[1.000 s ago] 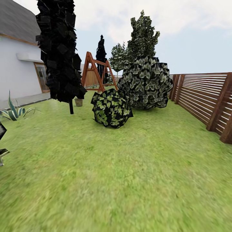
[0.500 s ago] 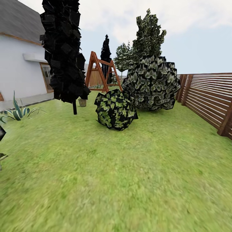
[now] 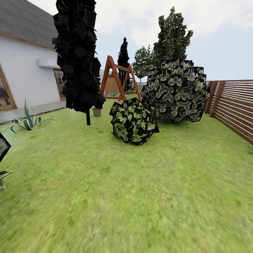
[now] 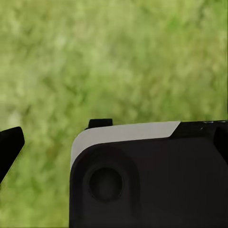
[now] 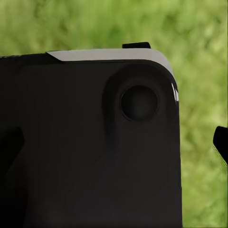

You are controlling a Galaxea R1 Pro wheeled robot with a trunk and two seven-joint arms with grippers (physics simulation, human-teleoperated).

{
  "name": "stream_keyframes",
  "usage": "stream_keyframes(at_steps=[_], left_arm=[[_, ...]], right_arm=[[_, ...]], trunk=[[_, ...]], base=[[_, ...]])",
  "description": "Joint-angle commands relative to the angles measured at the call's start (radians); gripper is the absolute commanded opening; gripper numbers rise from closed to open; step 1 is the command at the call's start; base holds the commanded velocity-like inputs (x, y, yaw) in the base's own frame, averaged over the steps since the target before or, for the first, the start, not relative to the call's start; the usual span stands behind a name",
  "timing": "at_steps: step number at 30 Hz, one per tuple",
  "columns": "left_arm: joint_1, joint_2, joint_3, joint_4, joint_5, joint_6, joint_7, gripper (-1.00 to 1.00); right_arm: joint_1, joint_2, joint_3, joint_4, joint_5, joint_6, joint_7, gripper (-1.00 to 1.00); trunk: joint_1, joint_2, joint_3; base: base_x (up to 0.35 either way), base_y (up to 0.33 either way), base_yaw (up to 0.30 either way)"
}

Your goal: Take the three Easter eggs out of the wicker basket on the lawn in the garden, then place them on the lawn next to a single tree (choose any tree) so that all three eggs are next to the same tree and none are left in the basket.

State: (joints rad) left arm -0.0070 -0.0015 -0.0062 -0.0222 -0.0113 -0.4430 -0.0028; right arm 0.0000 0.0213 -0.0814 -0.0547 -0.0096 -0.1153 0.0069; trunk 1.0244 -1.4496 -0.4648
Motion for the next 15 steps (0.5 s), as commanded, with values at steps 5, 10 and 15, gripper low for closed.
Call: stream_keyframes(at_steps=[5,10,15], left_arm=[[-0.001,0.0,0.0,0.001,-0.001,-0.003,0.0,1.0],[0.0,0.0,0.0,0.001,-0.001,-0.003,0.0,1.0],[-0.001,0.0,0.0,0.001,-0.001,-0.003,0.0,1.0]], right_arm=[[0.0,0.001,-0.008,-0.001,0.0,-0.002,0.001,1.0],[0.0,0.002,-0.008,-0.001,0.0,-0.002,0.001,1.0],[0.0,0.003,-0.007,-0.001,0.0,-0.002,0.001,1.0]], trunk=[[0.001,0.0,-0.001],[0.001,0.0,-0.001],[0.001,0.0,-0.001]], base=[[0.328,0.0,0.01],[0.328,0.0,0.069],[0.328,0.0,0.187]])
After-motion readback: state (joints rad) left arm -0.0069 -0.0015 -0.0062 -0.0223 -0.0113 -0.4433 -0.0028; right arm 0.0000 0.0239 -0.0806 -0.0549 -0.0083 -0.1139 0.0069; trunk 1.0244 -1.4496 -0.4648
